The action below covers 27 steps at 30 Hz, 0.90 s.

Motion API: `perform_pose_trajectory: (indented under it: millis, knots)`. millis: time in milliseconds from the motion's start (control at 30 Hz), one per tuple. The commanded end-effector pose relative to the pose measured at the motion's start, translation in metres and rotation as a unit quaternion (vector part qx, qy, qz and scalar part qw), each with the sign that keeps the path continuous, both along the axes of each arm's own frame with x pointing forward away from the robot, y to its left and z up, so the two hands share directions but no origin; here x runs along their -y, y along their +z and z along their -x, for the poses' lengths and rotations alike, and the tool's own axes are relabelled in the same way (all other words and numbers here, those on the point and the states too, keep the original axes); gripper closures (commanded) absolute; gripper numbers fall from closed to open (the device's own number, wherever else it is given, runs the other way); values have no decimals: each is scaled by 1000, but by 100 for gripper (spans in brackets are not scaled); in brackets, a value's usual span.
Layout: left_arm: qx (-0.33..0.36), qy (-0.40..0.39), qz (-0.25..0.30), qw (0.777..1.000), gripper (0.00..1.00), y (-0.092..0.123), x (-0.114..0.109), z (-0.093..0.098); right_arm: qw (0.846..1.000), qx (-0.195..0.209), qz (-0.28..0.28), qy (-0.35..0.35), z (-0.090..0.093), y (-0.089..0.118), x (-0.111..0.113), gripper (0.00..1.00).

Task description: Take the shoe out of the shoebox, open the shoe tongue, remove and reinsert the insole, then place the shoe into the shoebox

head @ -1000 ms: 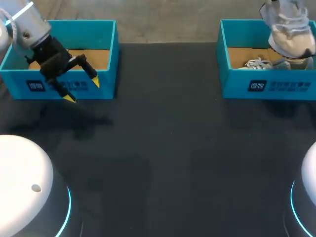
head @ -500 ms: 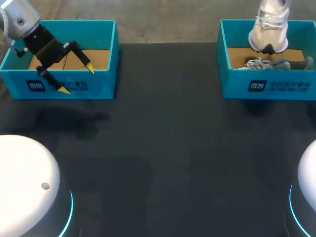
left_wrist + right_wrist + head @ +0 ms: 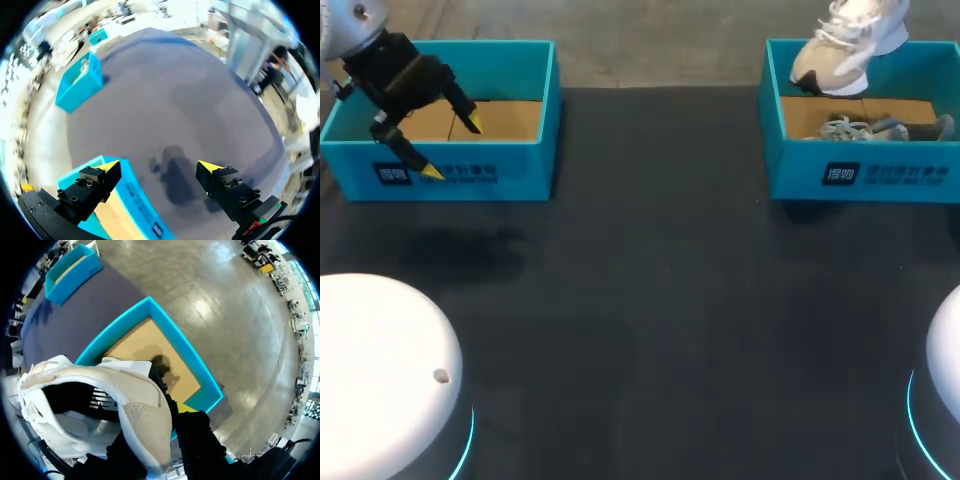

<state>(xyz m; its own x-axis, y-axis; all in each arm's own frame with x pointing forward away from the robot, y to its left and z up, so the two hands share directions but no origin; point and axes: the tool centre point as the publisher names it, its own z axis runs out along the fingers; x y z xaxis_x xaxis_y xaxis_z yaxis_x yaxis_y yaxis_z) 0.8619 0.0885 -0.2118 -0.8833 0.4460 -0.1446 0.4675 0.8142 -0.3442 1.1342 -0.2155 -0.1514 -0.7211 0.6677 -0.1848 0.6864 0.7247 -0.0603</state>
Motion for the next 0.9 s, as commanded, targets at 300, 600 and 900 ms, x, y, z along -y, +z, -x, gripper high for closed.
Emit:
perform_pose_trajectory:
  millis: [300,600,900]
  knots:
    - [8,66,-48,997,0,1,3,7,1000,-3,0,1,-2,2,0,100]
    - [-22,159,-46,986,0,3,-4,-1,994,-29,-44,-100,-7,-7,17,100]
    - [-70,314,-93,942,0,2,-9,-3,979,-27,-72,-191,-4,-11,40,100]
